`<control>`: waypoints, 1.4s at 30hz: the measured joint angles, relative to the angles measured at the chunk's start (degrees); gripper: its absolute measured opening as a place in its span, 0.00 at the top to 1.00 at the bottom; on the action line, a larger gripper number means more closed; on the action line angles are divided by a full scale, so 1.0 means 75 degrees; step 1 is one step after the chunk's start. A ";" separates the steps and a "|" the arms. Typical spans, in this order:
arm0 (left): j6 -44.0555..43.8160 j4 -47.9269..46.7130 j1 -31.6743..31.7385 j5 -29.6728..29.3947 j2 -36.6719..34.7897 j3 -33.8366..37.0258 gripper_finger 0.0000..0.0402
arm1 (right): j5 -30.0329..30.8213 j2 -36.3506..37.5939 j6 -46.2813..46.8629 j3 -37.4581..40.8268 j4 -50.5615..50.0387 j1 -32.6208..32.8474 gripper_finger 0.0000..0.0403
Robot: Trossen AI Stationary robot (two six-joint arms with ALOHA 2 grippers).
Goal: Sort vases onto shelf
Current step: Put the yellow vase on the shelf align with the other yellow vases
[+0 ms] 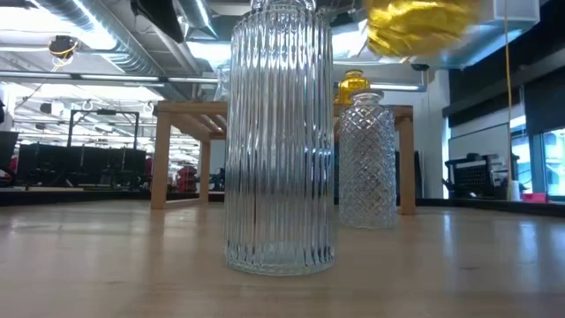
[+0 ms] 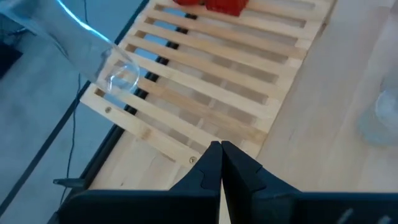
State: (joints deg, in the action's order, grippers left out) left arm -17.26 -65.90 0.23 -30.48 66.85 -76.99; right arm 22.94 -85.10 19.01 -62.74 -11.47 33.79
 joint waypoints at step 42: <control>0.0181 0.0320 0.0000 -0.1047 -0.0428 0.0000 1.00 | 0.4307 0.0370 0.4813 -0.0472 -0.3607 -0.3728 0.49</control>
State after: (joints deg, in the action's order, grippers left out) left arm -15.90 -63.51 0.23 -38.33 63.64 -76.99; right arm 55.24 -82.32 55.11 -66.28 -38.52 5.82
